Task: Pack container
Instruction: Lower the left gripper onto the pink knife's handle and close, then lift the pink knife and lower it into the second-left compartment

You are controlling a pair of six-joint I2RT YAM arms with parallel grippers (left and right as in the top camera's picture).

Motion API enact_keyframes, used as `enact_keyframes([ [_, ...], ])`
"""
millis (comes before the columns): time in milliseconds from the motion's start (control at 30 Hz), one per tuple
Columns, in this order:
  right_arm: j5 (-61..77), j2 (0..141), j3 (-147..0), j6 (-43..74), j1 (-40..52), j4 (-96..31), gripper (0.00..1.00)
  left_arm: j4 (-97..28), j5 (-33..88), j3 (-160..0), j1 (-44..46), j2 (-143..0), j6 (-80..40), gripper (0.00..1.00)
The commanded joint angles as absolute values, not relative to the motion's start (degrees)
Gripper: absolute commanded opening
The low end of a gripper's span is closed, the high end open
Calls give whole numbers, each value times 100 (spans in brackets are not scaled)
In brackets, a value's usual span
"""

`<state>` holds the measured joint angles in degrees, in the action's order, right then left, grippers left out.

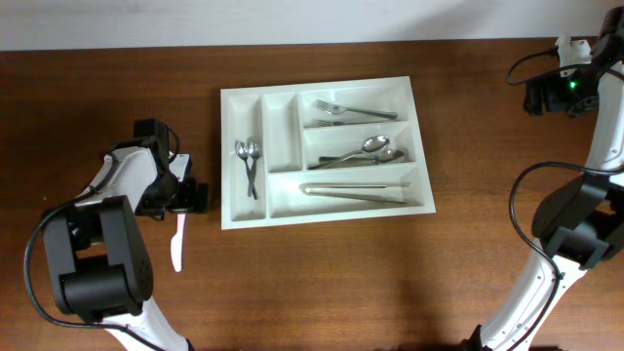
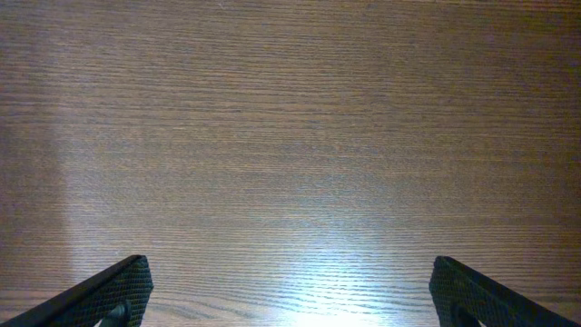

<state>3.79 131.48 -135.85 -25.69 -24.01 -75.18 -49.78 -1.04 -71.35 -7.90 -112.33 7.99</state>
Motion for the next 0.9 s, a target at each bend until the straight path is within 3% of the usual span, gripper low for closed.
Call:
enact_keyframes([
  [0, 432, 13187, -13552, -2591, -2399, -7518, 99, -4930, 67, -7085, -805, -11358, 915, 80],
  [67, 432, 13187, -13552, -2591, -2399, -7518, 99, -4954, 67, -7085, -805, -11358, 913, 60],
  [100, 432, 13187, -13552, -2591, -2397, -7518, 99, -4974, 67, -7085, -805, -11358, 913, 54],
  [267, 434, 13187, -13552, -2591, -2399, -7518, 99, -5061, 67, -7085, -805, -11358, 915, 51],
  [433, 434, 13187, -13552, -2591, -2399, -7518, 99, -5070, 67, -7085, -805, -11358, 913, 25],
  [600, 432, 13187, -13552, -2591, -2397, -7518, 99, -5157, 67, -7085, -805, -11358, 913, 11],
  [867, 432, 13187, -13552, -2591, -2399, -7518, 99, -5214, 279, -7107, -805, -11356, 908, 2],
])
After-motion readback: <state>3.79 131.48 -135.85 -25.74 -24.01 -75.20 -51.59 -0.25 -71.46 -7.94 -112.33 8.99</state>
